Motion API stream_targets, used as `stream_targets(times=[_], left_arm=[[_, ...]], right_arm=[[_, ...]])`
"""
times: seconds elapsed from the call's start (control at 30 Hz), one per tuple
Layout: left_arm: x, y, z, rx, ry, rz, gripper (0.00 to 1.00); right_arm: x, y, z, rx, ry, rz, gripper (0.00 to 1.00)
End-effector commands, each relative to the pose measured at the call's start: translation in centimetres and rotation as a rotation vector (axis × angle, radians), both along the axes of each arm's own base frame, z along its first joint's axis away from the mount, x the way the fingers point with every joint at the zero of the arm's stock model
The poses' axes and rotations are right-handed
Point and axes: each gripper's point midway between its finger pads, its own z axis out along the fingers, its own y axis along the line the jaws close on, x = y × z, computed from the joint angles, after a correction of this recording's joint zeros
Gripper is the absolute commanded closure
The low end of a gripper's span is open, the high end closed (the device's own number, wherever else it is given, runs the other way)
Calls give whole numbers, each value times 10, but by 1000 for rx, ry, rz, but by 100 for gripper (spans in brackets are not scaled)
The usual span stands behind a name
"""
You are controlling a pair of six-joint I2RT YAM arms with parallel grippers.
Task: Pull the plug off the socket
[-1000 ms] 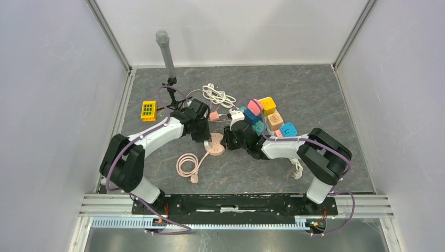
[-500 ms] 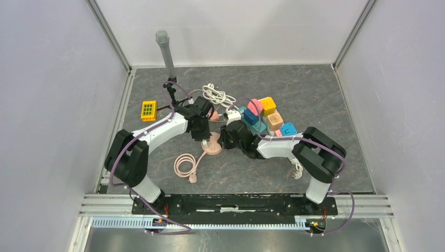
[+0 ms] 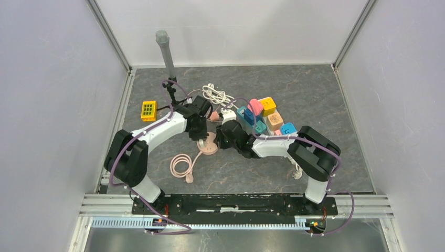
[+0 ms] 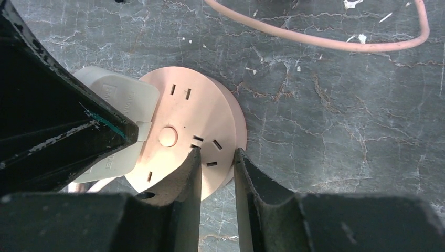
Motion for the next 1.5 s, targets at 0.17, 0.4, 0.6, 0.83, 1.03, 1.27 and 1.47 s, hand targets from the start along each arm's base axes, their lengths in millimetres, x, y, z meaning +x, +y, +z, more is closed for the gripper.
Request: stream_targets(times=[0.17,0.4,0.6,0.83,1.03,1.27,1.47], left_arm=[[9,-22,37,-243,-29,-31,98],[12,-16,42,-343,-40,43,98],[24,-25,30,-257,-88,115,98],[39,-28,35,-223,-90,115,98],[18,-1,44,-239,-42,12,98],[17,2,58,-329,-48,-13,98],[26,-10,29,-260,-31,54,98]], right_arm=[[-88,-102,-120,-474,313,67,70],[-89,-91,-121,-457,317,87,71],[-88,-86,-124,-468,312,91,72],[-90,-94,-128,-496,310,83,72],[-88,-93,-125,-489,299,81,72],[-87,-90,-132,-502,304,88,72],[-80,-82,-127,-513,273,90,72]])
